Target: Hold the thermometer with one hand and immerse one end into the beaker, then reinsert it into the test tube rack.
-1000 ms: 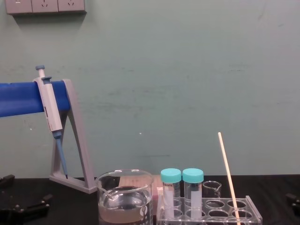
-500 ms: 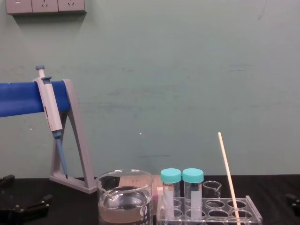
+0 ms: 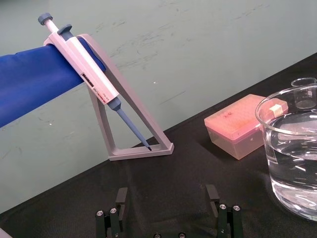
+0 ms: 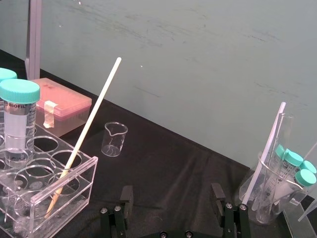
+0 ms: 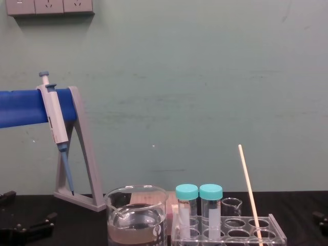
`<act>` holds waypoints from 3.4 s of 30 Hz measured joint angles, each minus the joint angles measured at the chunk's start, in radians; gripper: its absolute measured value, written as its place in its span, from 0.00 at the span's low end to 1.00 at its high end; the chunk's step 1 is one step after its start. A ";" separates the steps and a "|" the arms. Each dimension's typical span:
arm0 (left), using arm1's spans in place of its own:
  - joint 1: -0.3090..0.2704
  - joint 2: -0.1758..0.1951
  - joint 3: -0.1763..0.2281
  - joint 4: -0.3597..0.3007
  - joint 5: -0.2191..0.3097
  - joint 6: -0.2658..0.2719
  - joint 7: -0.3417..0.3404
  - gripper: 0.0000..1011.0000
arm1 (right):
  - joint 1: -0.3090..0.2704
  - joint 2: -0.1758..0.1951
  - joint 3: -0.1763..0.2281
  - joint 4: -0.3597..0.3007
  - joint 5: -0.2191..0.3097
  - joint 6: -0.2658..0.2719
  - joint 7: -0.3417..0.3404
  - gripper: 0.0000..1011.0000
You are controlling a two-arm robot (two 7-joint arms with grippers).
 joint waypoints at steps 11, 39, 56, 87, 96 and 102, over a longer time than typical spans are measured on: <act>0.000 0.000 0.000 0.000 0.000 0.000 0.000 0.99 | 0.000 0.000 0.000 0.000 0.000 0.000 0.000 0.99; 0.000 0.000 0.000 0.000 0.000 0.000 0.000 0.99 | -0.031 0.068 0.279 -0.338 0.518 0.647 0.217 0.99; 0.000 0.000 0.000 0.000 0.000 0.000 0.000 0.99 | 0.299 0.048 0.087 -0.101 0.581 0.819 0.392 0.99; 0.000 0.000 0.000 0.000 0.000 0.000 0.000 0.99 | 0.479 -0.156 -0.087 0.203 0.522 0.716 0.336 0.99; 0.000 0.000 0.000 0.000 0.000 0.000 0.000 0.99 | 0.495 -0.185 -0.091 0.245 0.509 0.712 0.326 0.81; 0.000 0.000 0.000 0.000 0.000 0.000 0.000 0.99 | 0.499 -0.195 -0.090 0.260 0.506 0.712 0.325 0.64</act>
